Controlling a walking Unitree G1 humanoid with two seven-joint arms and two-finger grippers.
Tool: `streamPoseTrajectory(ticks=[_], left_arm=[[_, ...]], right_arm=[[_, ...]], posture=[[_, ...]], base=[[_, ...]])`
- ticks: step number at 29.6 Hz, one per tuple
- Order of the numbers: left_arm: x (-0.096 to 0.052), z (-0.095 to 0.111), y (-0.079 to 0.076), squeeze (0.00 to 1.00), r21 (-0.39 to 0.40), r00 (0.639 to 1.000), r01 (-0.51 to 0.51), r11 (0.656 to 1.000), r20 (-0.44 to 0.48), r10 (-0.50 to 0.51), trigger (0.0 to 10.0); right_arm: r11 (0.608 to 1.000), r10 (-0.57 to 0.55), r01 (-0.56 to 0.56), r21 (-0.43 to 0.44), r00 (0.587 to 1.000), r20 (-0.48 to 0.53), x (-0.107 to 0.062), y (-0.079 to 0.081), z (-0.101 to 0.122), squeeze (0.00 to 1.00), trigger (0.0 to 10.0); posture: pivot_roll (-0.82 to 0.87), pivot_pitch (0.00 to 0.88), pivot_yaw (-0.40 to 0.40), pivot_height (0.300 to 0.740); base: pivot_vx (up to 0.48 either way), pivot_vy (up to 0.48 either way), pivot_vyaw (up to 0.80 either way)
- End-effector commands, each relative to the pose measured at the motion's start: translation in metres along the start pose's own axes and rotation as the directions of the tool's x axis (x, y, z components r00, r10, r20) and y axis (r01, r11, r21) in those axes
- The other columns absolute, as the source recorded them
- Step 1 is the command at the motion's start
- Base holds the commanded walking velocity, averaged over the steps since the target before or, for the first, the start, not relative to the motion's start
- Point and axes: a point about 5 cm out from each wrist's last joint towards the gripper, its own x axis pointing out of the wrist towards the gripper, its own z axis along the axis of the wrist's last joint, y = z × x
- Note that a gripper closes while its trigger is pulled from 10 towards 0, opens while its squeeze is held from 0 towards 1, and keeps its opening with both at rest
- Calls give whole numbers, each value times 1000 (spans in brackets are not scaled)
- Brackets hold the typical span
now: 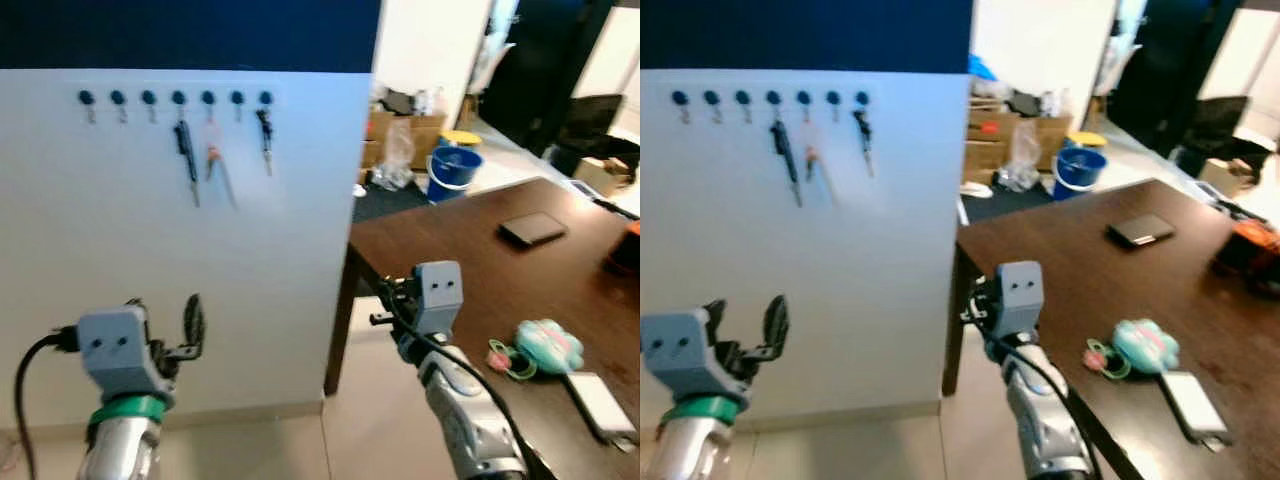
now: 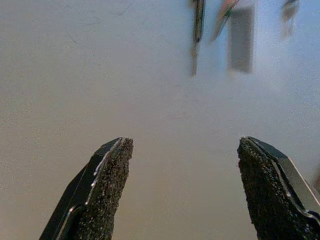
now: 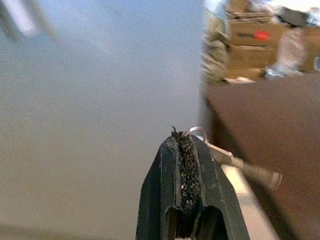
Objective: Hang keys on a hook
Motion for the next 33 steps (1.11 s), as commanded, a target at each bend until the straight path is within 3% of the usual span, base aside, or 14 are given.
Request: streamPoseTrajectory(ticks=[1,23,33], left_arm=[[-3,-6,-6,0,12,999,28,1000,-24,-27,10000],[-3,-19,-12,0,74,990,126,989,-68,-121,10000],[-7,-26,-20,0,76,972,220,973,-103,-211,10000]], right_arm=[[999,-23,22,-39,1000,-22,-6,-12,-7,0,10000],[995,2,-5,-100,999,-39,-12,-10,-15,0,10000],[994,-14,7,-111,998,-56,-16,-13,-21,0,10000]], posture=[[-173,0,75,740],[-191,0,80,740],[-191,0,76,740]], base=[[296,0,0],[284,0,0],[0,0,0]])
